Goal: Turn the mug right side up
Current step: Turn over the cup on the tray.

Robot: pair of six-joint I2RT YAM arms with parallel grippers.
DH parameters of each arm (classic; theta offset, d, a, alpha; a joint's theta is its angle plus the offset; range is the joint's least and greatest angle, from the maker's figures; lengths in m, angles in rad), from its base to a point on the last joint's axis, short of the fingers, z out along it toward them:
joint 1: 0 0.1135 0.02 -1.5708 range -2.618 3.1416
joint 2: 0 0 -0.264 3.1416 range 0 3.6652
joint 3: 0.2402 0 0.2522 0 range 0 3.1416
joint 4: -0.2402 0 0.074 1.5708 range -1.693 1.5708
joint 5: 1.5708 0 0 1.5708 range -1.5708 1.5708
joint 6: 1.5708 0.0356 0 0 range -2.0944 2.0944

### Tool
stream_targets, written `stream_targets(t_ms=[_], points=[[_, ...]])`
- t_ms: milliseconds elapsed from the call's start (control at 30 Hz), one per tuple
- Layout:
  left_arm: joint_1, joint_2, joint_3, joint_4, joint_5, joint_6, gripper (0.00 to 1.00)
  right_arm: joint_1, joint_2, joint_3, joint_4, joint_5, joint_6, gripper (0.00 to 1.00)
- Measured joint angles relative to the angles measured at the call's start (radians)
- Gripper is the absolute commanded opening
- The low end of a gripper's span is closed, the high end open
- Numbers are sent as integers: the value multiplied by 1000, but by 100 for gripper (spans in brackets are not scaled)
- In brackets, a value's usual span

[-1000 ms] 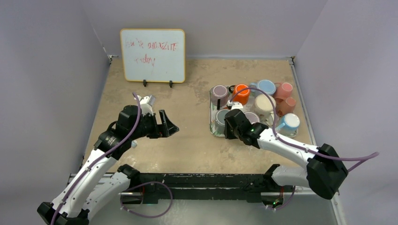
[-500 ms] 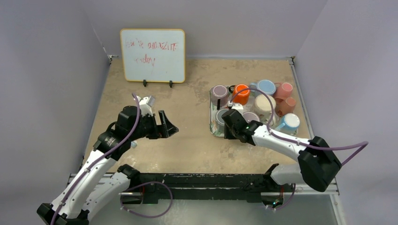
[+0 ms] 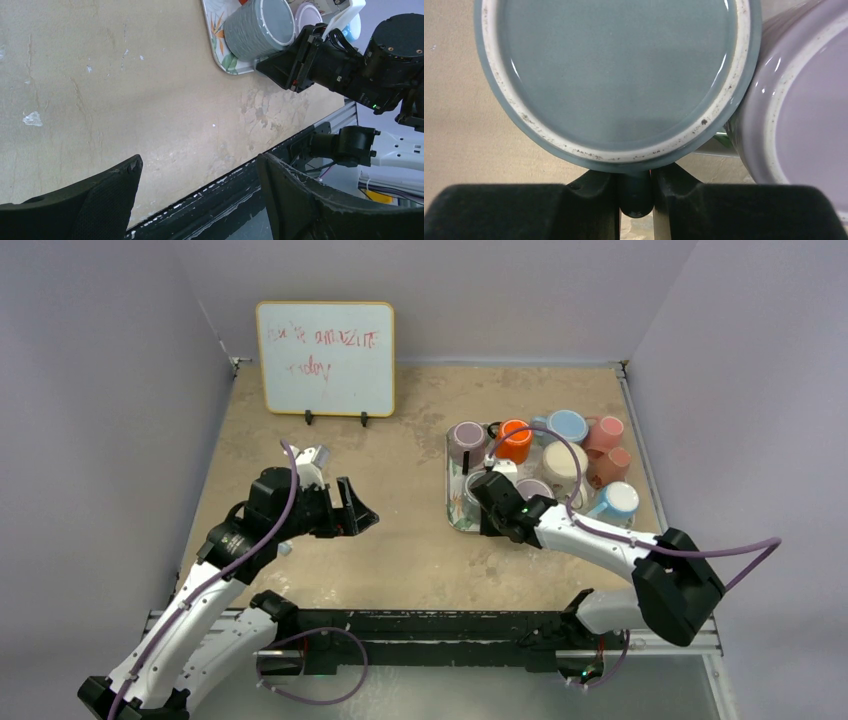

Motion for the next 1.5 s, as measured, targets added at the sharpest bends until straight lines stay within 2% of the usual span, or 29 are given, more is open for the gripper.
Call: stream_targets(t_ms=[400,700,867,1100,1267,1500], points=[[0,-14,-52,45,32,-41,82,0,-161,-3,-2,-87,-1,0],[0,3,-71,118,70,-97,82,0,-282,-32,134,-214,109,0],[0,3,-87,157,78,-114,82,0,-281,-57,261,-309,226,0],[0,-12,-89,216,104,-167,81,0,-228,-134,575,-446,460,0],[0,-38,-134,315,153,-267,76,1,-158,-161,816,-491,622,0],[0,-57,-217,512,202,-431,70,7,-99,-159,1026,-516,746,0]])
